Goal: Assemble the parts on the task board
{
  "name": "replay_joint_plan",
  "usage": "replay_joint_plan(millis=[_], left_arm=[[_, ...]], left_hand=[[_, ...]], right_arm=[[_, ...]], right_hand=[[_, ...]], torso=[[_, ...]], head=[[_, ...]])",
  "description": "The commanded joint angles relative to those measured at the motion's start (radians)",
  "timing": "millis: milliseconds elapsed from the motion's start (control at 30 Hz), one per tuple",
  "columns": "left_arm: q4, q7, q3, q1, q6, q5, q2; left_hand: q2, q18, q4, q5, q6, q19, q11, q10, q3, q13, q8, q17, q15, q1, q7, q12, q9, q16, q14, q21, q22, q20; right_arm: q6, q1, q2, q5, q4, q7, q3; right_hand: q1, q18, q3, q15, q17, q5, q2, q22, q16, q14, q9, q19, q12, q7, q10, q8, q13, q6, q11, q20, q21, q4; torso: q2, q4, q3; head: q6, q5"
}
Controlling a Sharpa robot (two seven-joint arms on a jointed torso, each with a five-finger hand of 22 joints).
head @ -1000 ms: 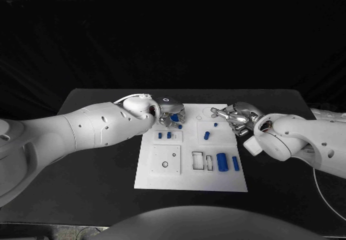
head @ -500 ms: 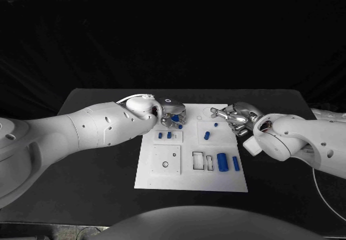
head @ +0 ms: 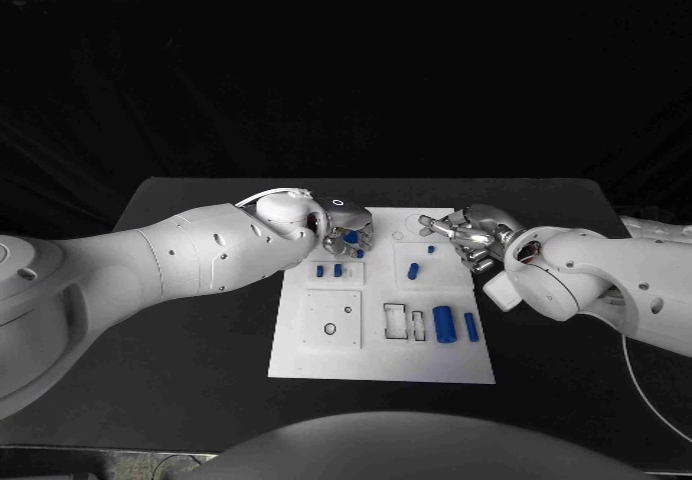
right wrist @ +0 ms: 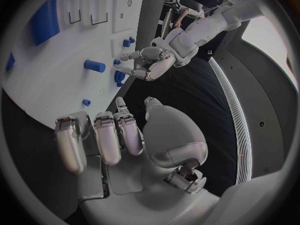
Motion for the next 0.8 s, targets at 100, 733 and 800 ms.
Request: replay_joint_plan(millis=[100,733,800], left_arm=[[0.000,-0.001,0.001,-0.001,0.045,-0.018,0.006],[-0.024,0.001,0.001,-0.003,0.065,-0.029,0.019],[-0.027,0.000,0.001,-0.005,0.067,-0.029,0.020]], left_hand=[[-0.001,-0.008,0.000,-0.002,-0.004,0.103,-0.001,-0.010,0.008,-0.001,-0.003,0.263,-0.008,0.011,-0.004,-0.002,-0.002,0.003,0.104,0.002,0.263,-0.006],[-0.001,-0.008,0.001,-0.002,0.007,0.103,-0.003,0.001,0.026,0.001,0.003,0.263,-0.010,0.013,-0.006,0.002,-0.006,0.003,0.104,0.002,0.263,-0.006],[-0.001,-0.008,0.000,-0.002,0.008,0.103,-0.003,0.002,0.027,0.001,0.003,0.263,-0.010,0.013,-0.006,0.002,-0.006,0.003,0.104,0.002,0.263,-0.006]], right_arm=[[0.015,0.000,0.001,0.002,0.001,0.000,0.000],[0.026,0.000,0.001,0.003,0.002,-0.013,0.000],[0.027,0.000,0.000,0.003,0.002,-0.014,0.000]], right_hand=[[0.010,-0.014,-0.005,0.004,0.263,0.001,0.001,0.263,0.004,0.104,0.001,0.105,0.003,0.032,0.105,0.005,0.263,0.000,0.003,0.004,0.004,0.000],[0.010,-0.014,-0.005,0.003,0.263,0.001,0.002,0.263,0.004,0.104,0.001,0.105,0.003,0.031,0.105,0.006,0.263,0.000,0.003,0.004,0.004,0.000],[0.010,-0.014,-0.005,0.003,0.263,0.001,0.002,0.263,0.004,0.104,0.001,0.105,0.003,0.031,0.105,0.006,0.263,0.000,0.003,0.004,0.004,0.000]], torso=[[0.001,-0.0001,0.0001],[0.000,-0.0001,-0.0002],[0.001,0.0001,-0.0003]], head=[[0.000,-0.002],[0.000,0.001],[0.000,-0.001]])
